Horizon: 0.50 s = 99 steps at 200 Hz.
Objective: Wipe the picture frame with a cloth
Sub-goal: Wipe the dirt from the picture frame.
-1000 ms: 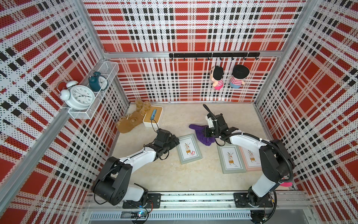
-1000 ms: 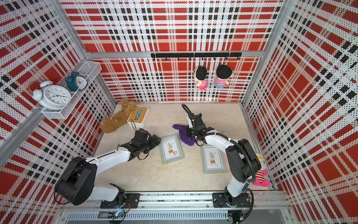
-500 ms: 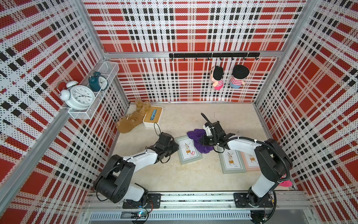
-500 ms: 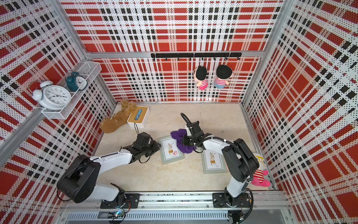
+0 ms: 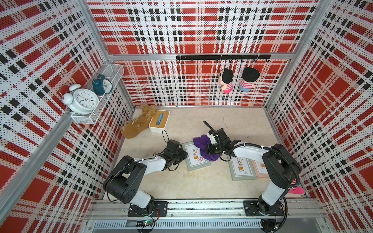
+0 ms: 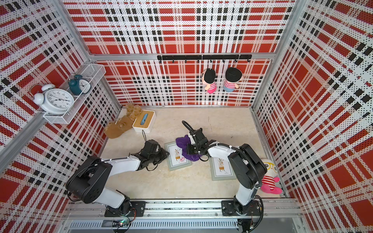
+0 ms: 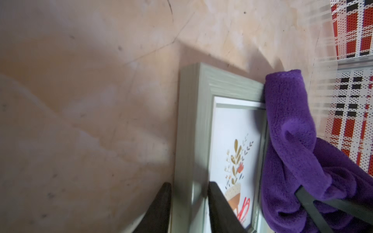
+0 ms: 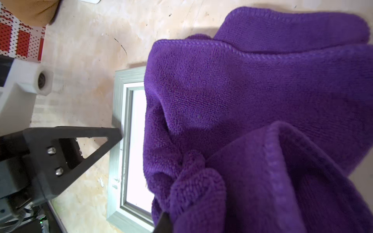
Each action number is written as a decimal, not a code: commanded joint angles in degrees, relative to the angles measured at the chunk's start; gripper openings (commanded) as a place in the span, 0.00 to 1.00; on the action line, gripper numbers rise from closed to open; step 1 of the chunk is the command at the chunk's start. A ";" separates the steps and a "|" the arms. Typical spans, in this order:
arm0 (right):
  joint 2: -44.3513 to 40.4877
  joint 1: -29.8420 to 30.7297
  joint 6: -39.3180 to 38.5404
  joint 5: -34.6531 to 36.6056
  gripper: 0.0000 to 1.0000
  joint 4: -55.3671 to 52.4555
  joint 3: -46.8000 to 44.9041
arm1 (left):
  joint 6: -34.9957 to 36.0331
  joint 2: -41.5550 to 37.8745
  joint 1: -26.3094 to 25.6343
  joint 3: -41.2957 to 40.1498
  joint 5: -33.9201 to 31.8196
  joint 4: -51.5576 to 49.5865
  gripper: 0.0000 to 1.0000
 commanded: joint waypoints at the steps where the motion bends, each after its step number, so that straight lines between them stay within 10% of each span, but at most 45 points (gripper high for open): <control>1: 0.43 0.44 -1.42 1.87 0.00 -2.80 -1.12 | 1.54 1.86 -0.44 -1.05 0.14 -1.76 0.33; 99: -0.41 7.99 -0.91 13.02 0.00 -17.54 -2.17 | -3.34 4.57 -0.90 -4.74 -5.59 -7.52 0.24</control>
